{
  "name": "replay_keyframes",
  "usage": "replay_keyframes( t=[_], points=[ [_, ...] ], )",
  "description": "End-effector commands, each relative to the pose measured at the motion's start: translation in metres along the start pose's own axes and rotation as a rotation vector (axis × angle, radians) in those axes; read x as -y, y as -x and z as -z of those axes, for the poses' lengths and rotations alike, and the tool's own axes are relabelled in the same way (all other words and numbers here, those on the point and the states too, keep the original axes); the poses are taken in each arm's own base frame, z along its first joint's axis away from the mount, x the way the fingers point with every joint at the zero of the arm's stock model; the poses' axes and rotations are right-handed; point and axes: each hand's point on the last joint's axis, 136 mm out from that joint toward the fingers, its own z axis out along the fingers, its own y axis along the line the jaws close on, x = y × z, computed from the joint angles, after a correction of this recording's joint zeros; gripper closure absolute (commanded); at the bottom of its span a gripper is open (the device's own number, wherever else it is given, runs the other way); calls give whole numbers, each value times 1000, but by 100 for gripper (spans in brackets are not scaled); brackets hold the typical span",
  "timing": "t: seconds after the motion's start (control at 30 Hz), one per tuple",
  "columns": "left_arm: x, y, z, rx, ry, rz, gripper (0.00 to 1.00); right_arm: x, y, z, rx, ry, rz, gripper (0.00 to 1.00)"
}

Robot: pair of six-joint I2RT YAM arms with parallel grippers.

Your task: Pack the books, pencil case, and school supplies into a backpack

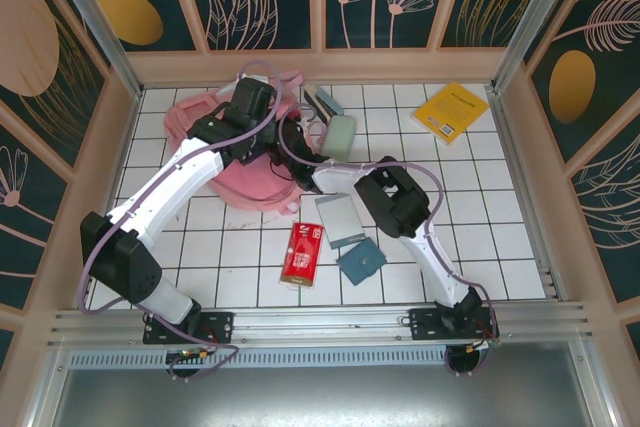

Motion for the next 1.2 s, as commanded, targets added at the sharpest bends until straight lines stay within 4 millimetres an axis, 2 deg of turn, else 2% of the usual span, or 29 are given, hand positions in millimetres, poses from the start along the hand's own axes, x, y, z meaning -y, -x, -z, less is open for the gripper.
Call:
replay_keyframes(
  t=[0.0, 0.13, 0.2, 0.3, 0.53, 0.67, 0.83, 0.97, 1.17],
  points=[
    [-4, 30, 17, 110, -24, 63, 100, -36, -3, 24, -68, 18, 78, 10],
    [-3, 28, 15, 103, -24, 63, 100, -32, -4, 41, -102, -21, 123, 9],
    [-3, 29, 15, 104, -26, 64, 100, -36, -1, 48, -101, -6, 158, 13],
    [-4, 29, 17, 107, -26, 65, 100, -26, 4, 53, -126, -56, 158, 17],
    [-3, 29, 16, 104, -33, 66, 100, -9, 17, 75, -128, -101, 180, 17],
    [-2, 28, 15, 100, -37, 65, 100, -3, 8, 63, -210, -102, 174, 24],
    [-2, 29, 17, 104, -42, 69, 100, 8, -9, 42, -263, -150, 189, 23],
    [-2, 29, 17, 105, -42, 69, 100, 25, -7, 34, -246, -220, 173, 21],
    [-2, 30, 18, 107, -45, 70, 100, 43, -3, 36, -220, -292, 161, 19]
  ],
)
